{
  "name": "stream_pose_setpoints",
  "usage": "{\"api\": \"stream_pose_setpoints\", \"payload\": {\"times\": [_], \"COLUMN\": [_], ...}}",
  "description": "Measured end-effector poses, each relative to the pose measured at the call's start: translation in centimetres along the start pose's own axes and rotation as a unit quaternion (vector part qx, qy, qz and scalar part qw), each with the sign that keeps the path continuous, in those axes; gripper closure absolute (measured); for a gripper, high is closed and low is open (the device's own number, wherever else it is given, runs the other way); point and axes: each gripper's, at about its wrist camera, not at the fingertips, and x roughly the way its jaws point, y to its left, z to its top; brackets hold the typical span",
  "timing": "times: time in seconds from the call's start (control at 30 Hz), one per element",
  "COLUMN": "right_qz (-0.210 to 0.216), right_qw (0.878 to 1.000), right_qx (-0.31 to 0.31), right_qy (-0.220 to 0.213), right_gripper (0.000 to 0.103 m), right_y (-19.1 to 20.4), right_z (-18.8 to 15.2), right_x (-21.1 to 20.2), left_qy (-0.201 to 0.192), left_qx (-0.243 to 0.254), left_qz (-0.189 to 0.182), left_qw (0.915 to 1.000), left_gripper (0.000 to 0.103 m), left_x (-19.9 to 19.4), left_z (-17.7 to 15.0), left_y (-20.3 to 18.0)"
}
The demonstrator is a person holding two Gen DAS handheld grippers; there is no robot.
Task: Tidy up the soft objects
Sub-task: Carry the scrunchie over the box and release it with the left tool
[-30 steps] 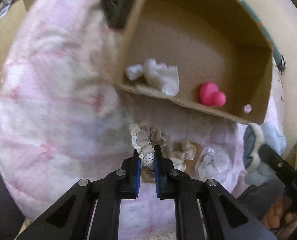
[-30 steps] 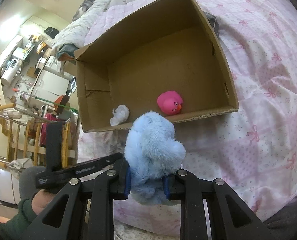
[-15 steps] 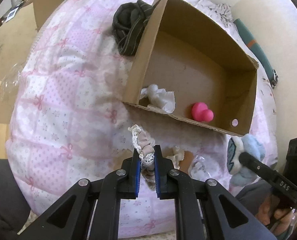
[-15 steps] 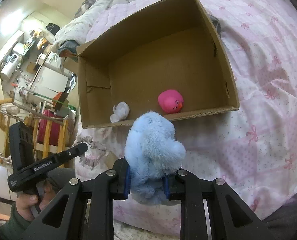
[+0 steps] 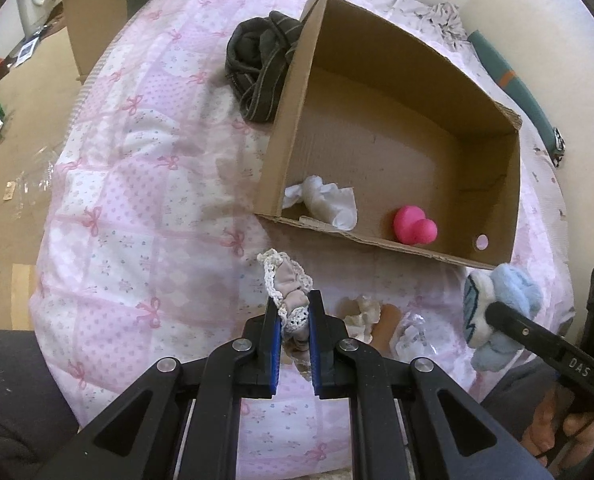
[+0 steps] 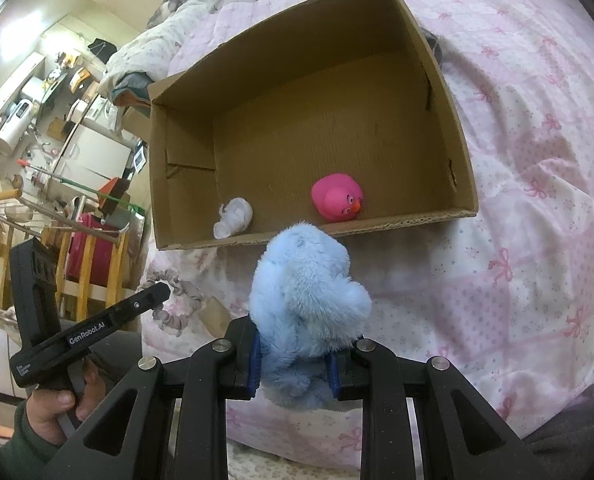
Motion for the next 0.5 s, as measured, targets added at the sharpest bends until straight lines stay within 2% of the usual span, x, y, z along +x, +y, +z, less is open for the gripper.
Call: {"api": "stream_pose_setpoints", "payload": {"times": [0.37, 0.5], "right_qz": [0.001, 0.012], "right_qw": [1.000, 1.000], "right_qx": [-0.002, -0.004], "right_qy": [-0.005, -0.015], "right_gripper": [0.077, 0.077], "right_y": [0.1, 0.2], "right_z": [-0.2, -0.1], "right_x": [-0.3, -1.1], "left_qy": [-0.006, -0.028], "left_qx": [0.002, 0.006], "left_qz": [0.017, 0.012], "left_qw": [0.9998, 0.9995], "left_gripper": [0.092, 0.092], "left_x": [-0.4, -2.7], "left_z": [-0.1, 0.5], "left_y": [-0.2, -0.8]}}
